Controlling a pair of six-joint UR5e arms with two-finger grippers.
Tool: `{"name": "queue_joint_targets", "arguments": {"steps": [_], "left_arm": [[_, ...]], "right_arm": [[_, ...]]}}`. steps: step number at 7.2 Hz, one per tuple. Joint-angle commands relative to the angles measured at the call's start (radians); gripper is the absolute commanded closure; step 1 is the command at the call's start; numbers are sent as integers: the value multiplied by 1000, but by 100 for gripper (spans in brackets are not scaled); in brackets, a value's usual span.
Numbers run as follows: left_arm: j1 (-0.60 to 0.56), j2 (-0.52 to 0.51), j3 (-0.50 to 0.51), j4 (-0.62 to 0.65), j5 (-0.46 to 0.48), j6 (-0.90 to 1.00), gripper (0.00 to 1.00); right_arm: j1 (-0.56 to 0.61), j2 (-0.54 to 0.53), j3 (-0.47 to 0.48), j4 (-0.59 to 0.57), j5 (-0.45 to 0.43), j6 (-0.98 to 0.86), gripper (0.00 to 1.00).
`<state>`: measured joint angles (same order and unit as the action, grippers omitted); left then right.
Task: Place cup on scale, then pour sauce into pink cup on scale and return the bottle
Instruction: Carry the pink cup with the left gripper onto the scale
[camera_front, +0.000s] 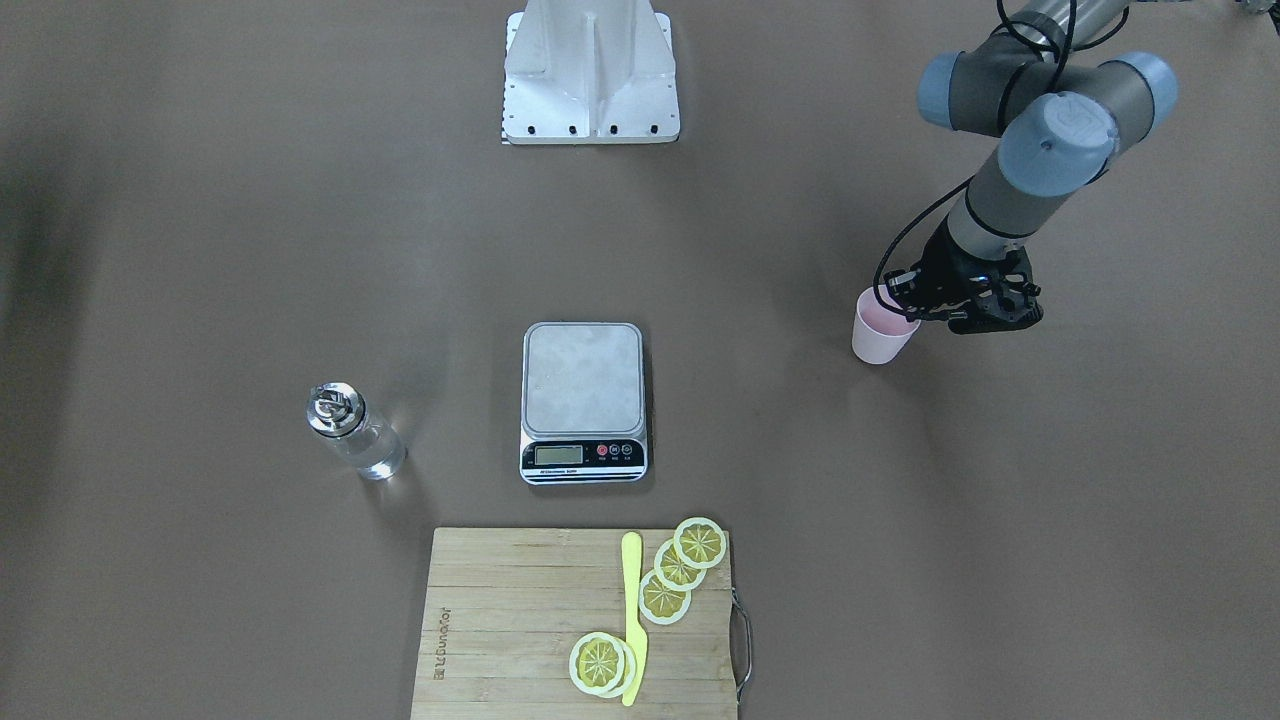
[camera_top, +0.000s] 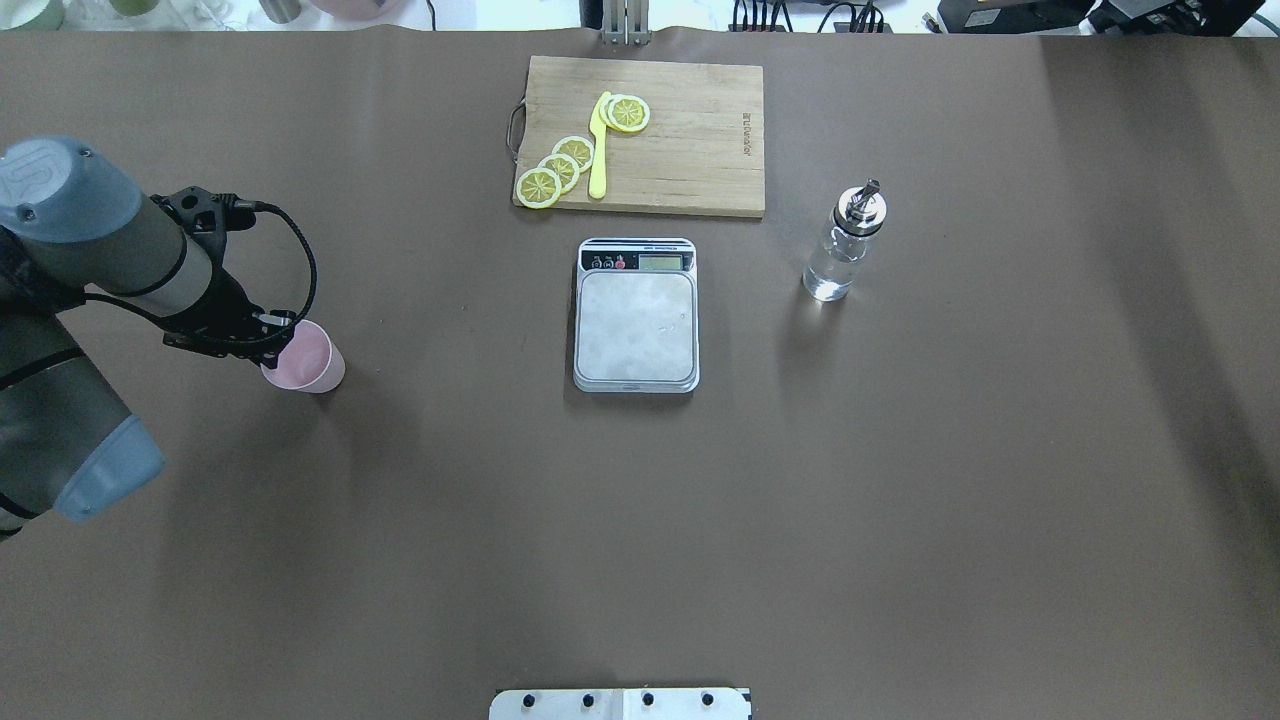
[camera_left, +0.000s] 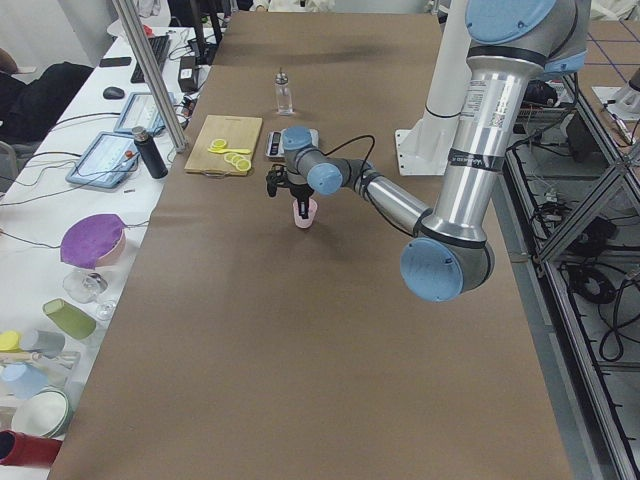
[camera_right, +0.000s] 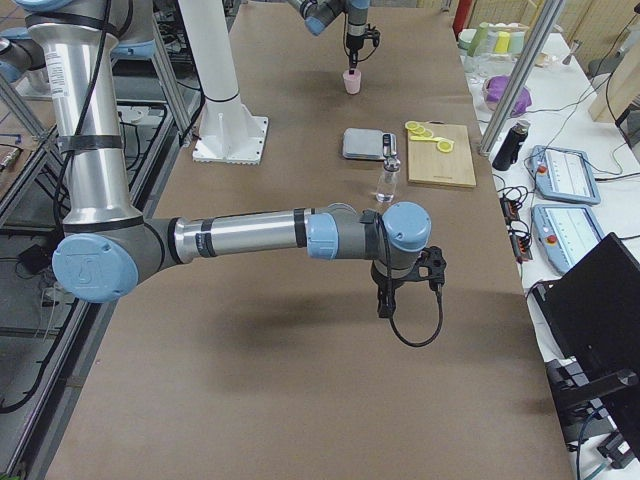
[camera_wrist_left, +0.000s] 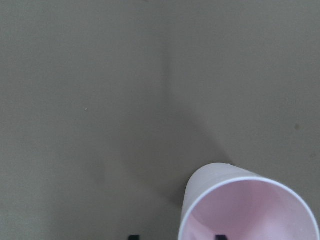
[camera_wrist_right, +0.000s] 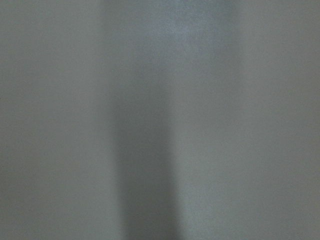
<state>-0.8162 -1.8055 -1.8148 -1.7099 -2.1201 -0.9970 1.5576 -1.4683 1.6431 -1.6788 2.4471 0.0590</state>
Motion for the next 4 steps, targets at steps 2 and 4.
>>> {"name": "queue_joint_targets", "arguments": {"steps": [2, 4], "left_arm": [[-92, -216, -25, 278, -92, -5, 100], [-33, -384, -14, 369, -70, -203, 100]], "right_arm": [[-104, 68, 191, -36, -124, 242, 0], [-140, 213, 222, -102, -140, 364, 0]]}}
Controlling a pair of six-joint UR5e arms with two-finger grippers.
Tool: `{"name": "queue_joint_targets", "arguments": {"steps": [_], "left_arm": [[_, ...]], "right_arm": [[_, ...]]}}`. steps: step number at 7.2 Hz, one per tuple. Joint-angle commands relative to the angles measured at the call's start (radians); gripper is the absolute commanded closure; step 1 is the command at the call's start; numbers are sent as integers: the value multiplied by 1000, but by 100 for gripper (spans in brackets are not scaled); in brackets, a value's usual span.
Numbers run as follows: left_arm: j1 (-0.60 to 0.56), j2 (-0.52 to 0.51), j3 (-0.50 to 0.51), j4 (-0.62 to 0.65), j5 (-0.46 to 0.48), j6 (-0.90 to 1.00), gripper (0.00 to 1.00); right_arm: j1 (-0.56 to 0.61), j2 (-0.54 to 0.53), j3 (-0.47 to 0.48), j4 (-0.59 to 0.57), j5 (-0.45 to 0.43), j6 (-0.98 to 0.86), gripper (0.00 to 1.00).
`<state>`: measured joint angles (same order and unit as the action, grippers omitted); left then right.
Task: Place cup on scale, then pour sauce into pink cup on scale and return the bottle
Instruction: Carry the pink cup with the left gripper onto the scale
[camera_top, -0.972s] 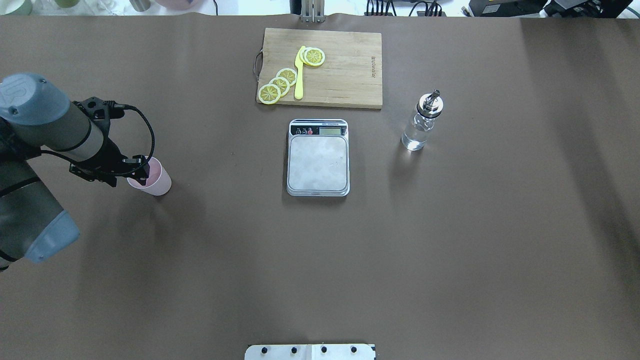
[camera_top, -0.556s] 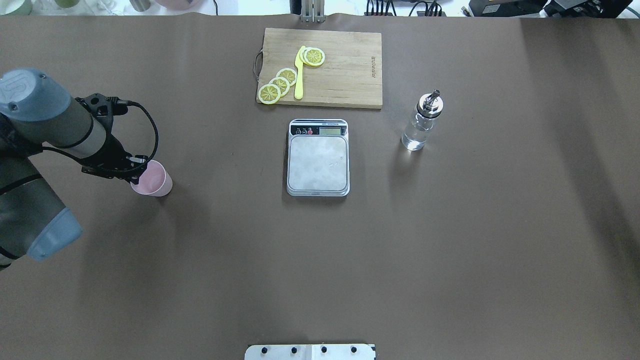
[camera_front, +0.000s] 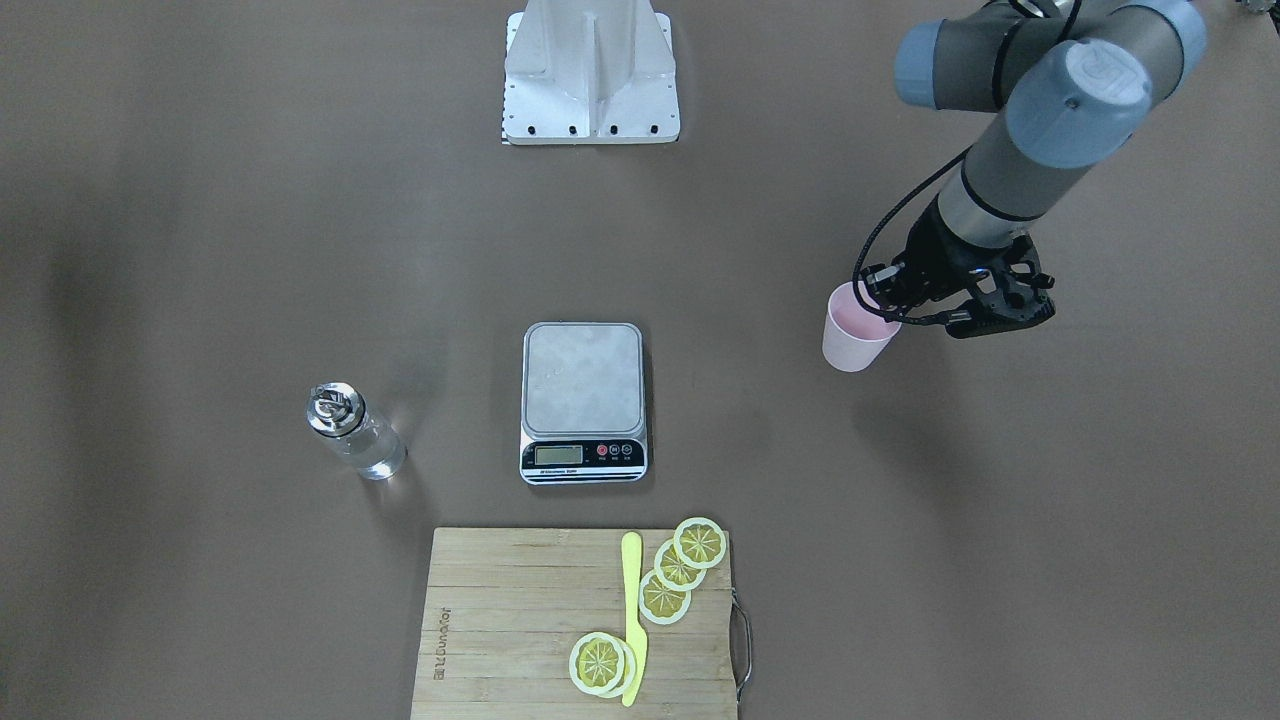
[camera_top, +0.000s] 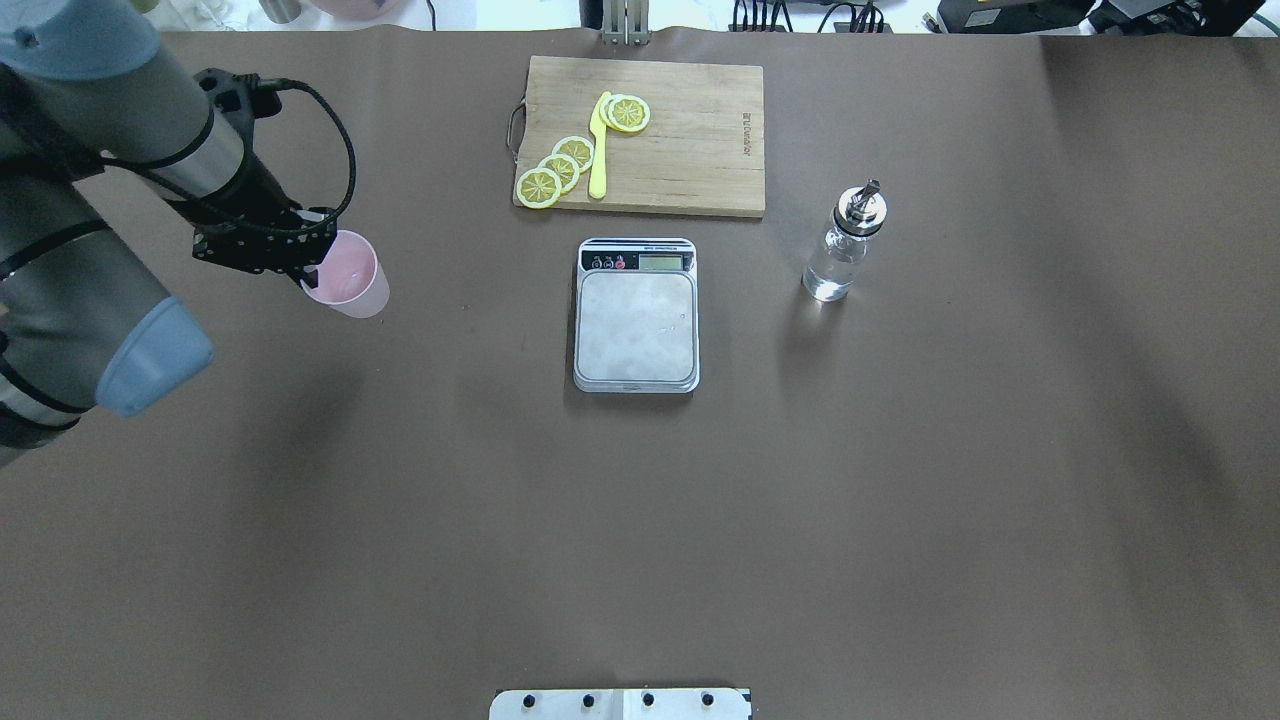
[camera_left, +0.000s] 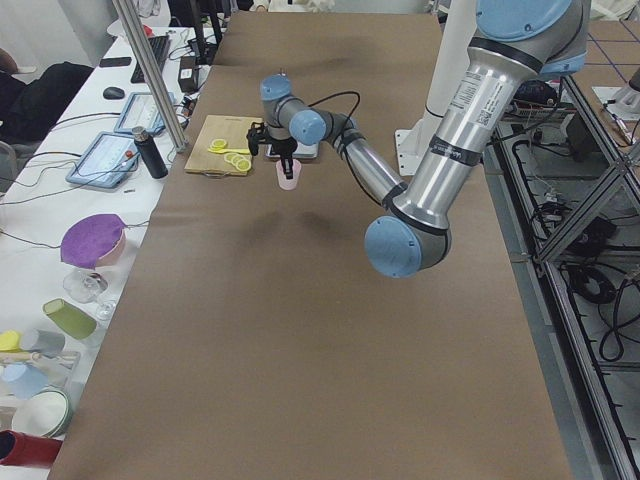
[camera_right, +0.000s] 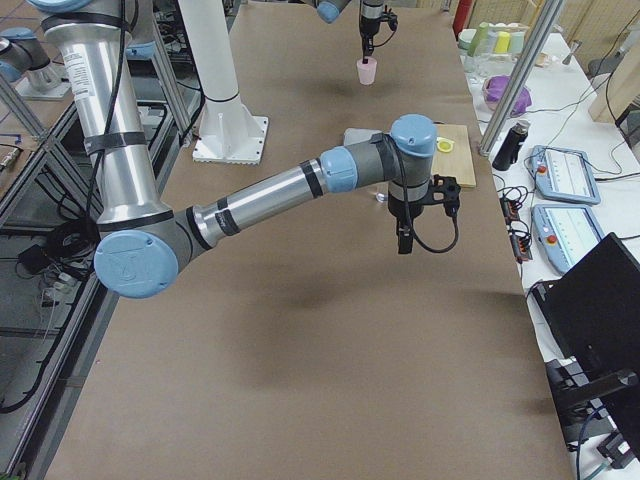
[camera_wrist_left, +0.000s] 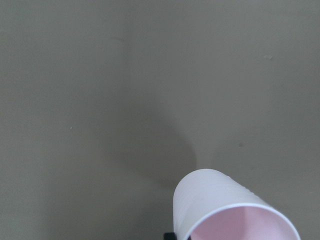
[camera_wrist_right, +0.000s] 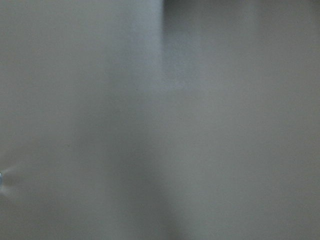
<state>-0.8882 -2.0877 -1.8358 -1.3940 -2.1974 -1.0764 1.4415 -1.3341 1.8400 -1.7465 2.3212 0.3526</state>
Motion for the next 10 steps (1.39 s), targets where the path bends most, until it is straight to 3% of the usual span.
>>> {"name": "queue_joint_targets", "arguments": {"steps": [1, 3, 4, 6, 8, 10], "left_arm": [[72, -194, 42, 56, 21, -216, 100], [144, -348, 157, 52, 73, -318, 100], [170, -424, 267, 24, 91, -342, 100], [190, -453, 415, -129, 119, -402, 100], [242, -450, 437, -134, 143, -410, 100], [262, -450, 444, -135, 150, -415, 100]], "right_arm": [[-51, 107, 56, -24, -66, 71, 0], [-59, 55, 85, 124, -56, 54, 0], [-103, 74, 79, 125, -71, 69, 0], [-147, 55, 128, 131, -69, 122, 0], [-237, -6, 310, 136, -143, 231, 0], [-320, -4, 358, 136, -221, 299, 0]]}}
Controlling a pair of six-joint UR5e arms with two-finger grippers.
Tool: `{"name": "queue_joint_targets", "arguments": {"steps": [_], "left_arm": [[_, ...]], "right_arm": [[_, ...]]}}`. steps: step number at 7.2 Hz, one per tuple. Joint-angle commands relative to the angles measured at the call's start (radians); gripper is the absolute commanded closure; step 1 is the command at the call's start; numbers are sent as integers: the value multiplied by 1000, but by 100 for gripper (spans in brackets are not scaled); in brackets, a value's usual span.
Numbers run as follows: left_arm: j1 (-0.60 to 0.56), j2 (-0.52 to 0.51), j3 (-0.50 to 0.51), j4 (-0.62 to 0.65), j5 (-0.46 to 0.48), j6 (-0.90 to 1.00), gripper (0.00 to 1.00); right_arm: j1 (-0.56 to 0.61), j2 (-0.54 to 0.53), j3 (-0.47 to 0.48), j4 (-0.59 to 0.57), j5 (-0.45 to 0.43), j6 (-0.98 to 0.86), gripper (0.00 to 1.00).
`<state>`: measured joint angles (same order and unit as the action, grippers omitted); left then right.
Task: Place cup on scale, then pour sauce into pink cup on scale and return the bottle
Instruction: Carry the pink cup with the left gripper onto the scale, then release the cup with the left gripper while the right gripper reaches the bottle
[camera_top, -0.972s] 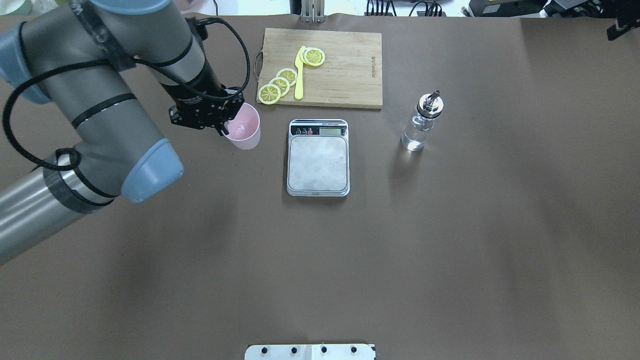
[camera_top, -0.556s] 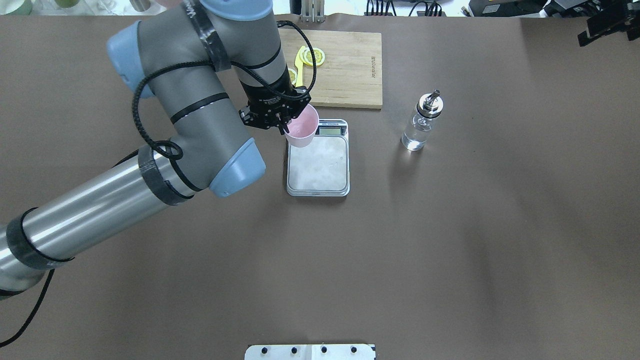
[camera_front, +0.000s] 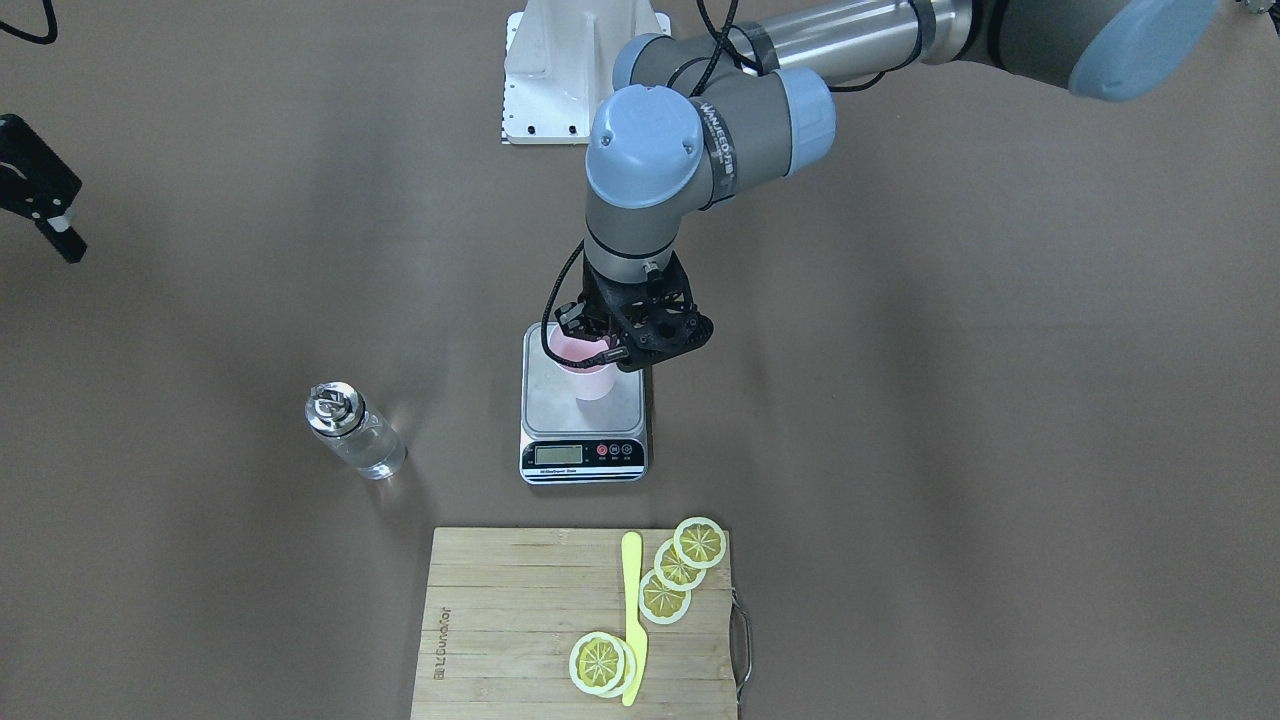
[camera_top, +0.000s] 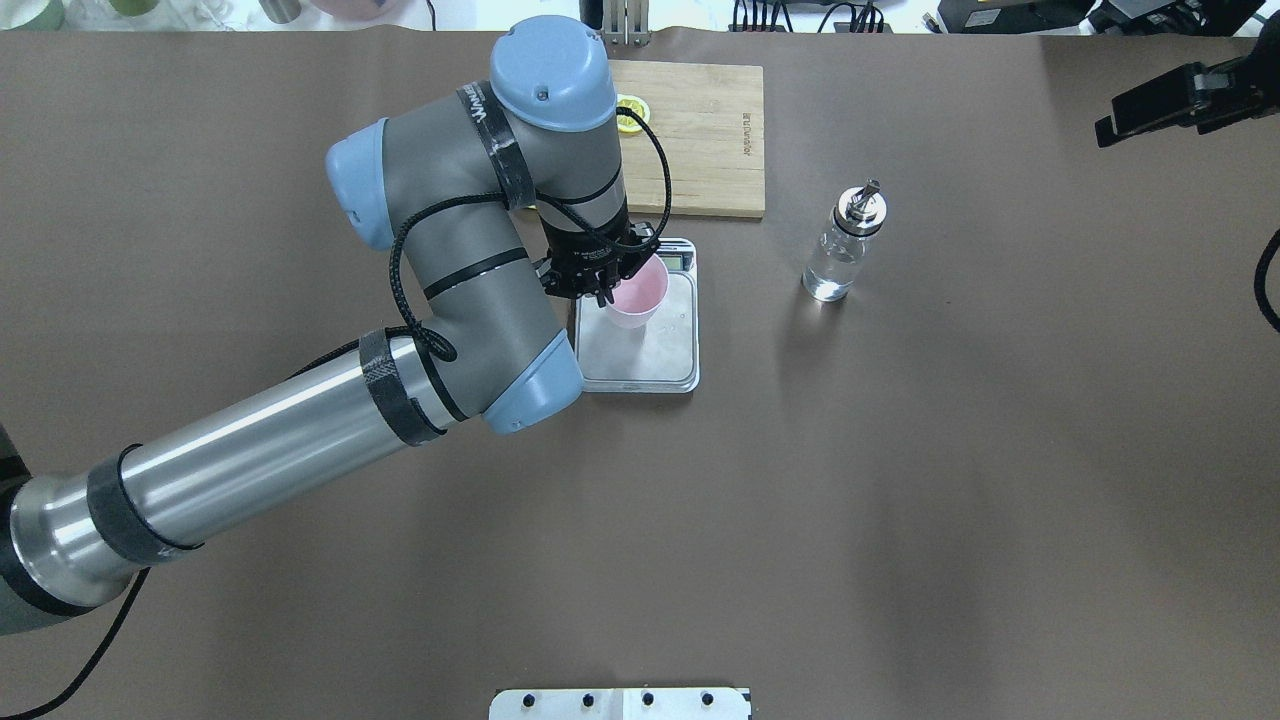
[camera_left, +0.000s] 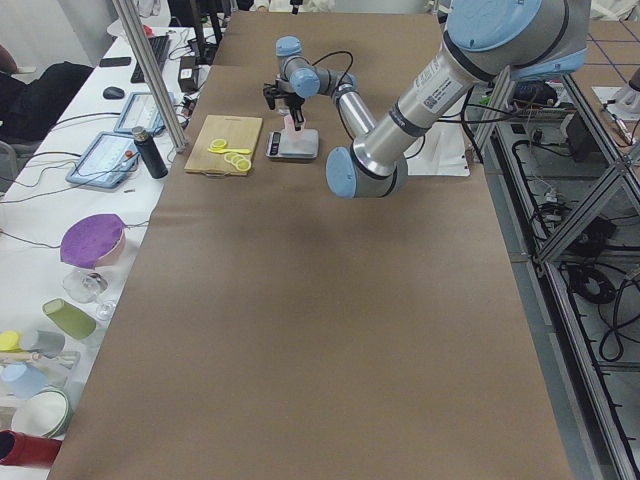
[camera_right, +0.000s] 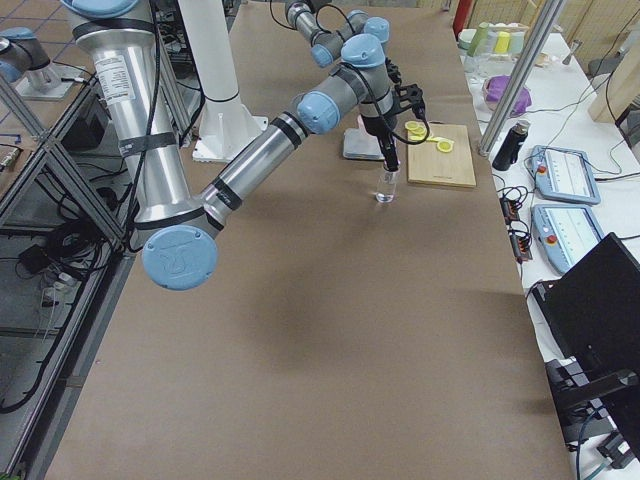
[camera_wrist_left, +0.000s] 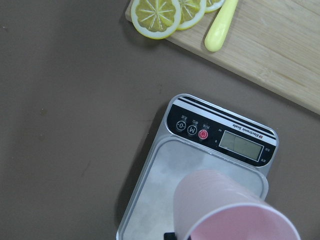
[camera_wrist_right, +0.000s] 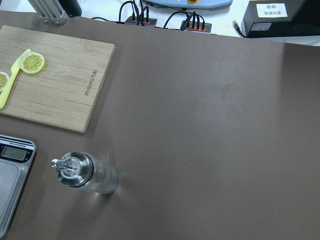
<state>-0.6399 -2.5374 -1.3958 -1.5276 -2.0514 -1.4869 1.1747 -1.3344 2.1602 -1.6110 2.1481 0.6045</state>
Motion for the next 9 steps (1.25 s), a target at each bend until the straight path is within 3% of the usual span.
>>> {"name": "queue_joint_targets", "arguments": {"steps": [1, 2, 3, 4, 6, 7, 9], "left_arm": [[14, 0, 4, -2, 4, -7, 100], [14, 2, 4, -12, 4, -50, 97], [10, 8, 6, -44, 4, -44, 36], [5, 9, 1, -43, 5, -36, 2], [-41, 63, -75, -25, -3, 0, 2], [-78, 136, -168, 9, -28, 54, 2], [-159, 221, -297, 114, -73, 186, 2]], "right_arm": [[-73, 3, 47, 0, -72, 49, 0], [-99, 4, 67, 2, -118, 49, 0], [-127, 12, 70, 25, -161, 46, 0], [-147, 2, 60, 110, -184, 49, 0], [-162, -15, 67, 191, -233, 120, 0], [-206, -73, 67, 318, -291, 142, 0], [-390, -222, 59, 530, -507, 217, 0]]}}
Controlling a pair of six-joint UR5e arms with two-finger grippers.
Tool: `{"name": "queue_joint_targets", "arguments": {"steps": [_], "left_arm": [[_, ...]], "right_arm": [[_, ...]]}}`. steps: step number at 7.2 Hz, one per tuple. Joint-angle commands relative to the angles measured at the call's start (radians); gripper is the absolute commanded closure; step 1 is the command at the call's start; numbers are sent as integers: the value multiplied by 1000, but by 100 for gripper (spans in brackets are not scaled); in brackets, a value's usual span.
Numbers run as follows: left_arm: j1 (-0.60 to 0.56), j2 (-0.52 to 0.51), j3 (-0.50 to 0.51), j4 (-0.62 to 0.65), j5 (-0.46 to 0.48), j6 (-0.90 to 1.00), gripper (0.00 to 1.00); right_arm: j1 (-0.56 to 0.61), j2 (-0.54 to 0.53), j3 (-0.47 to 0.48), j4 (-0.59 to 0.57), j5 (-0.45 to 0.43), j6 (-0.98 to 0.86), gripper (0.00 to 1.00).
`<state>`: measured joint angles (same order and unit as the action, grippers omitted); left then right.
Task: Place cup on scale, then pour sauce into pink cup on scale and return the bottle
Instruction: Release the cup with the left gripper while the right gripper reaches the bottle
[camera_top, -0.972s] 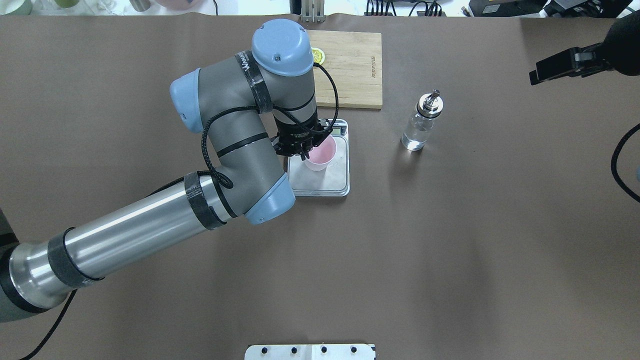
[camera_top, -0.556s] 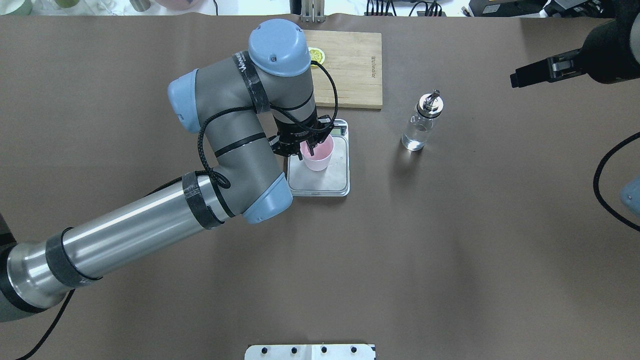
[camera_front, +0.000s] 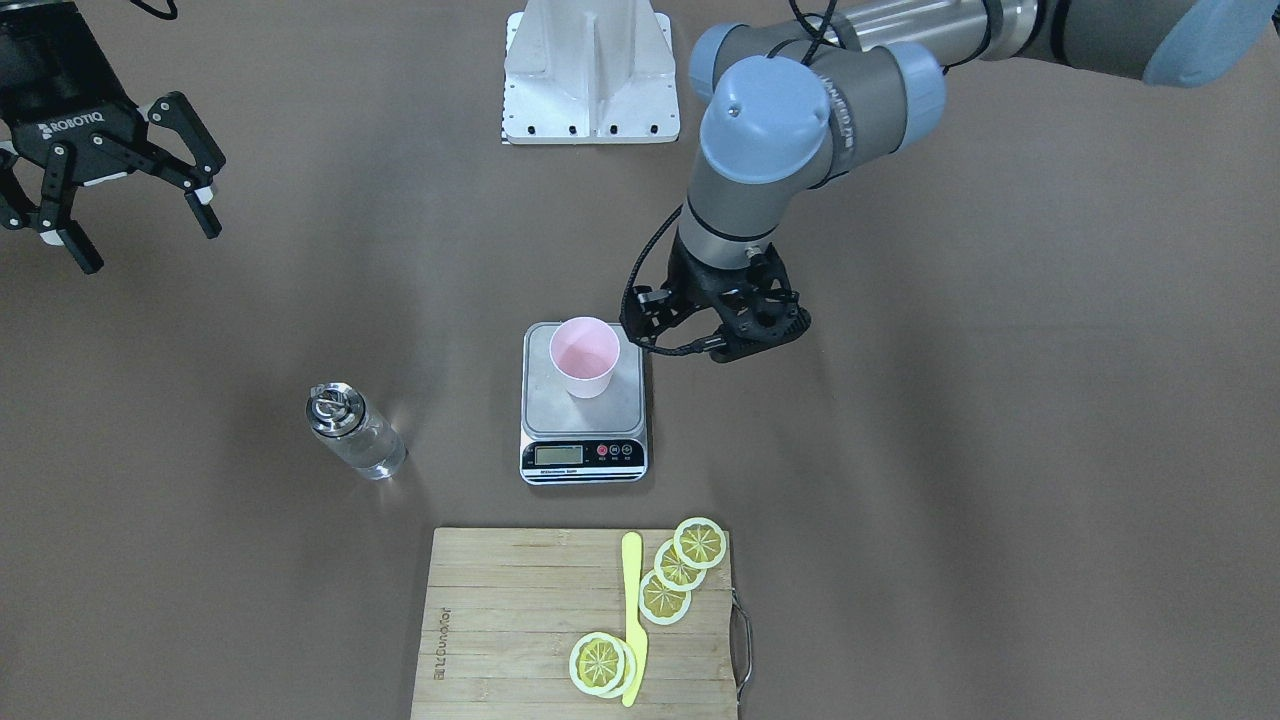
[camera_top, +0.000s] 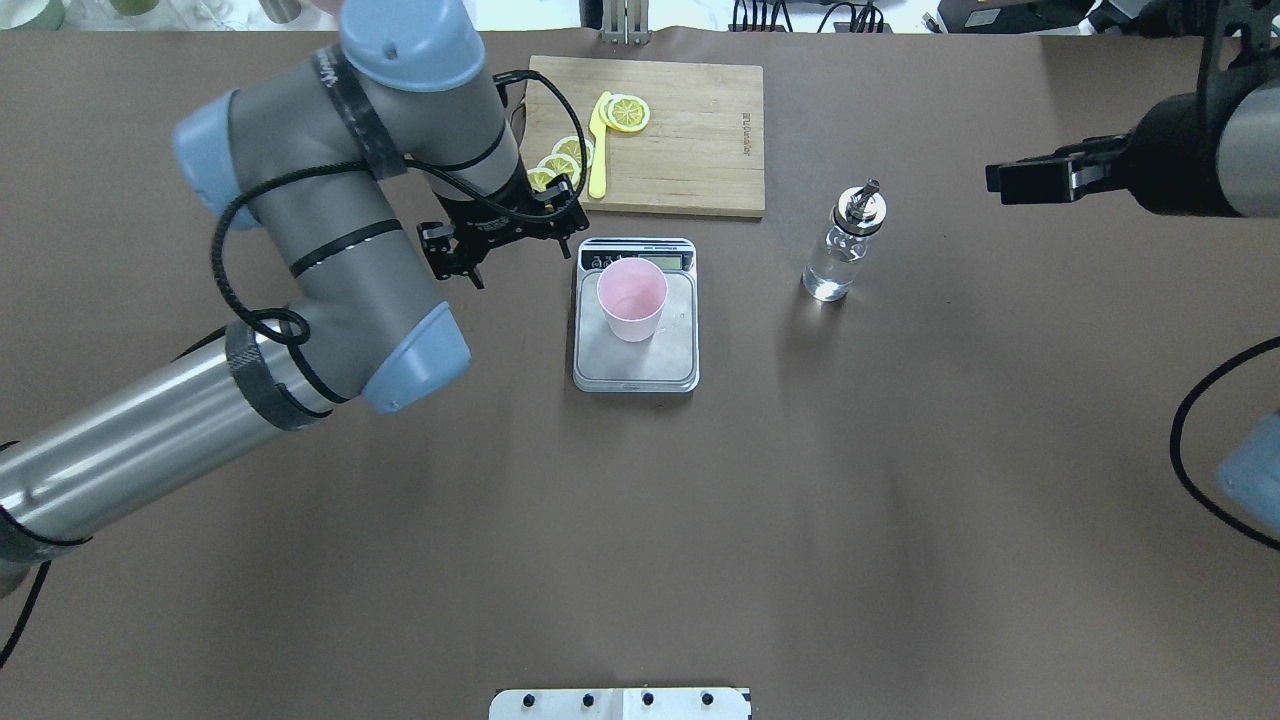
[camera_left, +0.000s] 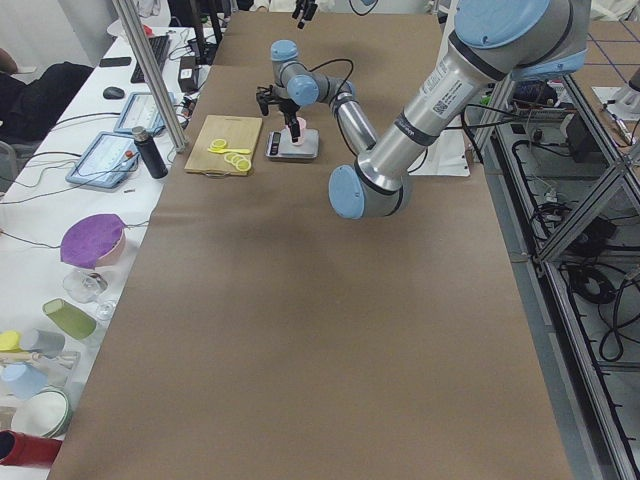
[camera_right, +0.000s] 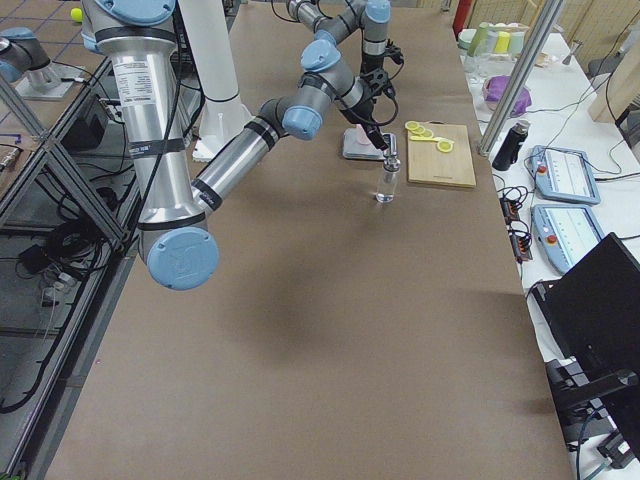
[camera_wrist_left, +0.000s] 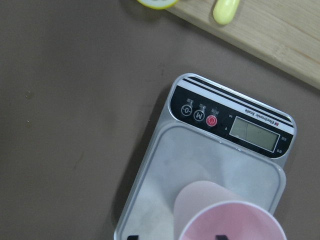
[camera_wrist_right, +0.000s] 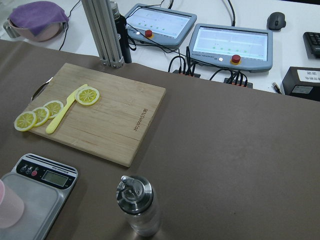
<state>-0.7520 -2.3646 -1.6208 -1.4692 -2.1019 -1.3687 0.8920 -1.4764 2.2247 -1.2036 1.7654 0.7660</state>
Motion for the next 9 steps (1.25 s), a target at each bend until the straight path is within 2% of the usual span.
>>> {"name": "queue_joint_targets", "arguments": {"steps": [1, 2, 3, 4, 5, 6, 9], "left_arm": [[-72, 54, -74, 62, -38, 74, 2], [-76, 65, -76, 64, -38, 103, 2], [-85, 76, -76, 63, -38, 108, 2], [-86, 87, -76, 63, -38, 108, 2], [-86, 90, -74, 63, -37, 108, 2], [-84, 91, -74, 63, -33, 108, 2], [-86, 97, -71, 59, -29, 108, 2]], "right_arm": [[-234, -126, -7, 163, -276, 140, 0], [-340, -134, -57, 220, -417, 194, 0], [-425, -128, -154, 318, -560, 203, 0], [-465, -114, -260, 420, -636, 205, 0], [-479, -93, -355, 520, -688, 205, 0], [-482, -76, -434, 620, -702, 204, 0], [-479, 7, -496, 636, -713, 190, 0]]}}
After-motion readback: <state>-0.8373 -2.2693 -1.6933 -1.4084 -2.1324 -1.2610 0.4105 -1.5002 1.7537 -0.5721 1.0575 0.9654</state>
